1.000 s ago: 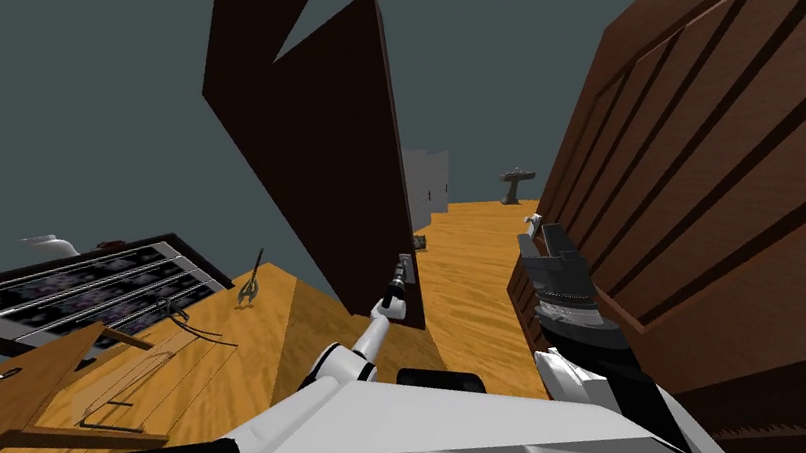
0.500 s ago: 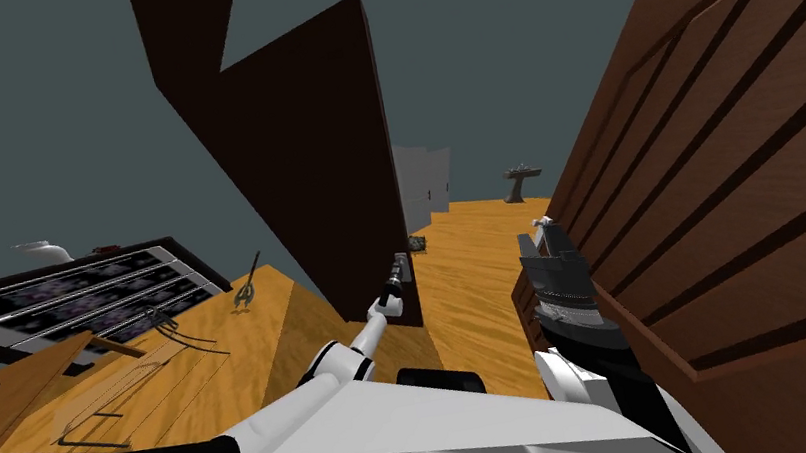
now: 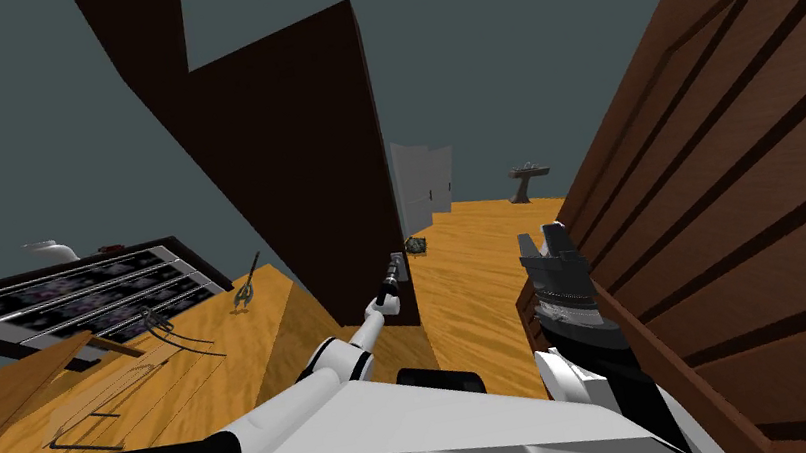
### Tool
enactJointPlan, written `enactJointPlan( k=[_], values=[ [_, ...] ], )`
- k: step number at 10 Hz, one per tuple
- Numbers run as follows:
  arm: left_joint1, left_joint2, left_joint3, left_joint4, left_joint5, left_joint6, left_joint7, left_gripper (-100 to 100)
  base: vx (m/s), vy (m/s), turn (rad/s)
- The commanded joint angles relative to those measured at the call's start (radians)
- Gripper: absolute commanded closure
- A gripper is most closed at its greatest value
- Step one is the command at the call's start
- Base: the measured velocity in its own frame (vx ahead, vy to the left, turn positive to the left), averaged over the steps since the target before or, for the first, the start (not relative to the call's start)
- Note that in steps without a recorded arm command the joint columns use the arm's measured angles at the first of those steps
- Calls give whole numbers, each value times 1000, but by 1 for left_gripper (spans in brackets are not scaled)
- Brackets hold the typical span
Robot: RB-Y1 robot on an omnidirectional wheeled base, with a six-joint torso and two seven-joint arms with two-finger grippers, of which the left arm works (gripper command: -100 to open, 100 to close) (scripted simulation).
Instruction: Push the door open
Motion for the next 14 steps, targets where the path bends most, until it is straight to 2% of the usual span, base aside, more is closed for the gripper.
enactJointPlan(
  k=[1,2,4,5,7,8,14],
  values=[
    [31,12,12,-50,2,28,-10,100,44,-33,3],
    [31,20,30,-56,9,28,-14,100,85,-87,72],
    [31,20,30,-56,9,28,-14,100,73,-68,28],
    [31,28,49,-53,16,27,-18,100,118,-88,56],
    [31,31,56,-51,18,27,-20,100,120,-102,54],
    [31,38,75,-48,25,26,-24,100,145,-100,57],
    [31,59,133,-39,46,24,-38,100,160,-131,78]
  ],
)
